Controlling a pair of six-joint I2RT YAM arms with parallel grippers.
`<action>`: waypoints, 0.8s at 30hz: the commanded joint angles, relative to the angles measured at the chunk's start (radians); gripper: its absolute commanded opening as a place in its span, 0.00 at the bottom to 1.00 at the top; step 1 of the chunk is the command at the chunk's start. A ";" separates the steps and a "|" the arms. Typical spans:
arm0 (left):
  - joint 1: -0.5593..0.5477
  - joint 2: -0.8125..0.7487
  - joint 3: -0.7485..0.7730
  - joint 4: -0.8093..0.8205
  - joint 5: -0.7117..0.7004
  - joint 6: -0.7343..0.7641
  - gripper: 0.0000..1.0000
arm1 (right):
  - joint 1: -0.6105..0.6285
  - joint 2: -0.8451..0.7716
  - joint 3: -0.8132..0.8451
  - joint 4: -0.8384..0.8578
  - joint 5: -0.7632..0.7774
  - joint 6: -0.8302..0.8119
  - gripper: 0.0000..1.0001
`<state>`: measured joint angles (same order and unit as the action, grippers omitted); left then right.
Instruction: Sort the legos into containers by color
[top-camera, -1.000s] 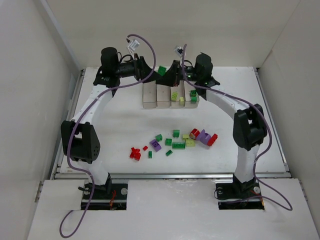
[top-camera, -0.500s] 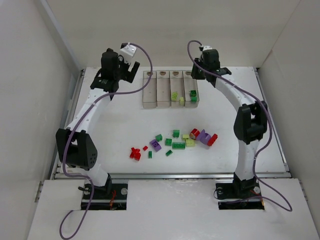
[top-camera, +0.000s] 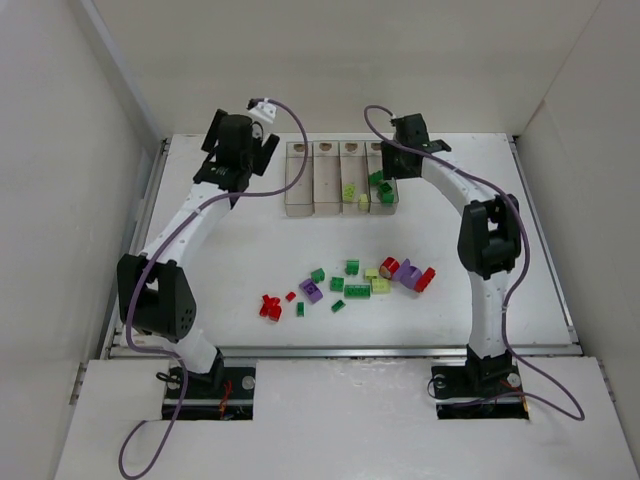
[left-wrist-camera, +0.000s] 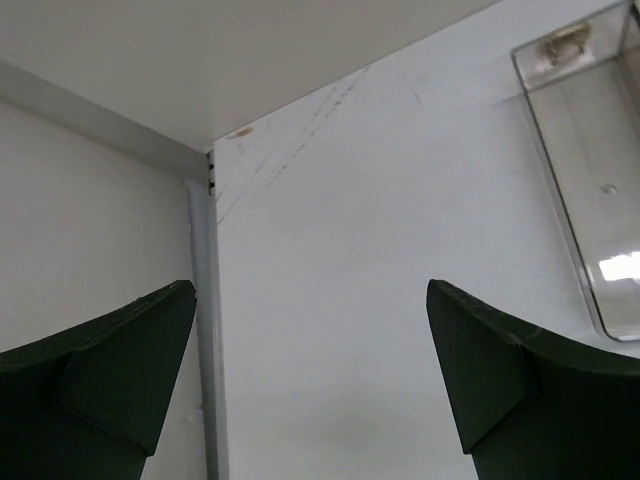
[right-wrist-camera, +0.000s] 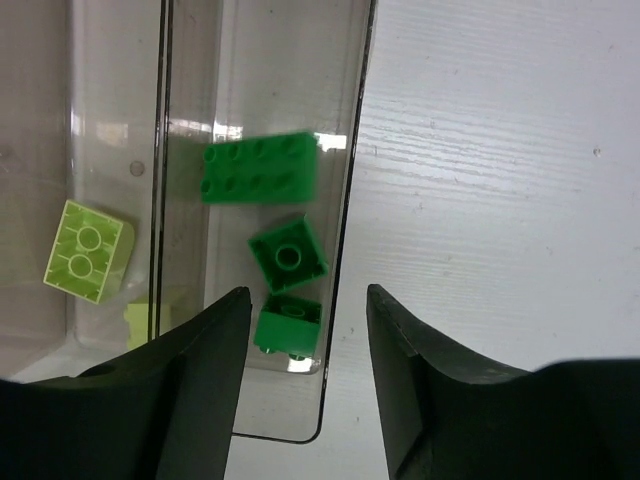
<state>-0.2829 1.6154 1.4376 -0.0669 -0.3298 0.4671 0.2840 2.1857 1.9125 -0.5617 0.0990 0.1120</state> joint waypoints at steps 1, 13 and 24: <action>-0.039 -0.068 -0.029 -0.051 0.079 0.025 1.00 | 0.011 -0.043 0.028 0.035 -0.018 -0.011 0.56; -0.119 -0.190 -0.319 -0.552 0.679 0.644 0.83 | 0.011 -0.277 -0.105 0.100 -0.024 -0.011 1.00; -0.150 -0.218 -0.424 -0.645 0.718 0.837 1.00 | 0.107 -0.391 -0.332 0.128 0.013 -0.078 1.00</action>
<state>-0.4122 1.4391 0.9787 -0.6899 0.3000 1.2480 0.3523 1.7893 1.6154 -0.4561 0.1089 0.0780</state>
